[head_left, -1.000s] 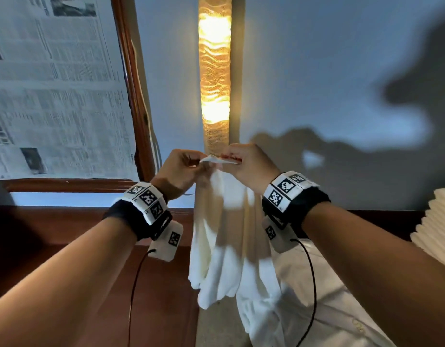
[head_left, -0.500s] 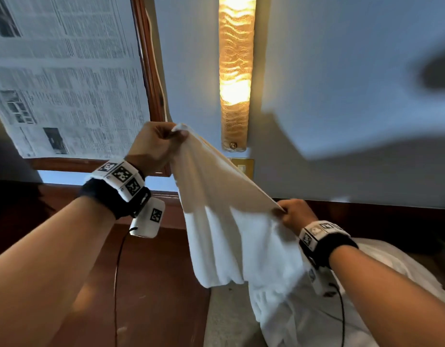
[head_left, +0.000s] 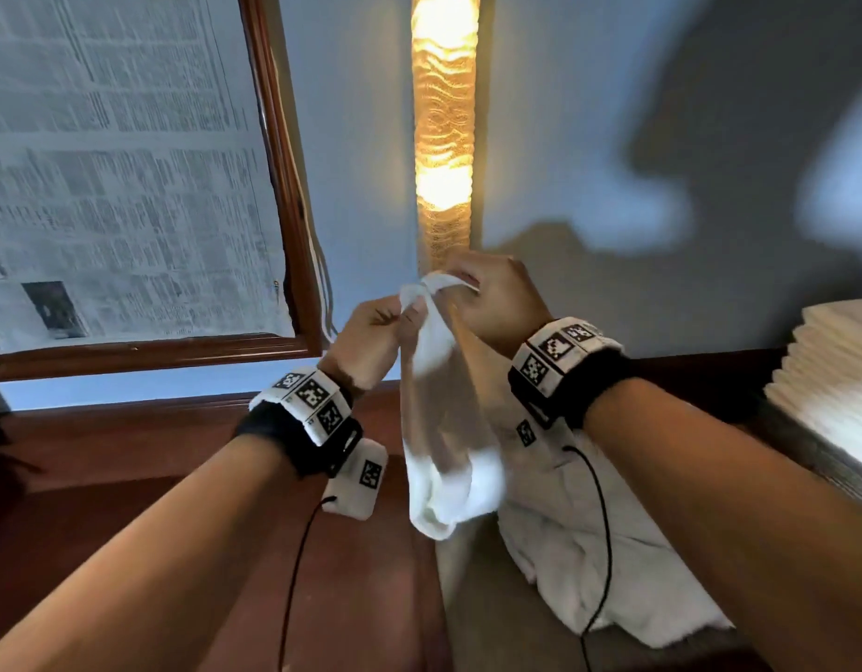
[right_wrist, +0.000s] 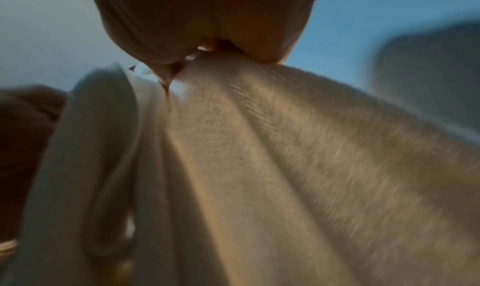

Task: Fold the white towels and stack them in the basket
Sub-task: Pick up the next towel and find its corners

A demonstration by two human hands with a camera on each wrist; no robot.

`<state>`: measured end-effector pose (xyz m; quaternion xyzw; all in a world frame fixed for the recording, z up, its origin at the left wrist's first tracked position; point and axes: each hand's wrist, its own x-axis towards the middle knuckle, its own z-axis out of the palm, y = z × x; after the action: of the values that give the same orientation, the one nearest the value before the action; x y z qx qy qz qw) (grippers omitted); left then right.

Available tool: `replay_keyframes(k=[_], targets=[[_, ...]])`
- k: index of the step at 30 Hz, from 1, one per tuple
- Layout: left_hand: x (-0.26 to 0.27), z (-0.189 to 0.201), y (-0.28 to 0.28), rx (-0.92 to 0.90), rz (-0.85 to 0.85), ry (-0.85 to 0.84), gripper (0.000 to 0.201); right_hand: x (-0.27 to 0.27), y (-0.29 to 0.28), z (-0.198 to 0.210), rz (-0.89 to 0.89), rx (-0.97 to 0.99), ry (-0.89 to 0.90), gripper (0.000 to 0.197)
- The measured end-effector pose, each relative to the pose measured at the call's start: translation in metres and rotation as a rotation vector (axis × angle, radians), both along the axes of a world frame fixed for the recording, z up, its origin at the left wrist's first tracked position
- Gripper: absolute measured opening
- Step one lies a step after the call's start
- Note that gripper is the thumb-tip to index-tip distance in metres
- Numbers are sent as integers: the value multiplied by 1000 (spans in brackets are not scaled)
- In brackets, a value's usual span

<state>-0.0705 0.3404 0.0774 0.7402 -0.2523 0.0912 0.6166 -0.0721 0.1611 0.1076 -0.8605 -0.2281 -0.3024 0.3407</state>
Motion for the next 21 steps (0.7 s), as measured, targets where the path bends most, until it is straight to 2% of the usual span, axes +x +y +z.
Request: replay_keyframes(k=[4, 8, 11, 13, 15, 17, 19, 21], targets=[[-20, 4, 18, -64, 14, -19, 38, -38, 34, 9, -116, -49, -67, 27], [-35, 16, 38, 9, -6, -39, 44, -71, 43, -28, -157, -166, -232, 22], [-45, 18, 57, -36, 0, -48, 34, -86, 31, -75, -281, -28, 99, 20], [-48, 20, 71, -117, -28, 6, 34, -92, 10, -110, -381, -40, 364, 14], [-53, 19, 84, -159, -71, 74, 34, -101, -6, -132, -432, -31, 603, 21], [-55, 13, 91, -99, -75, 68, 35, -108, -3, -134, -361, 108, 694, 19], [-58, 5, 93, 3, -62, 42, 35, -114, 21, -117, -177, 327, 720, 5], [-58, -3, 90, 69, -69, 51, 32, -113, 53, -97, 3, 404, 752, 31]])
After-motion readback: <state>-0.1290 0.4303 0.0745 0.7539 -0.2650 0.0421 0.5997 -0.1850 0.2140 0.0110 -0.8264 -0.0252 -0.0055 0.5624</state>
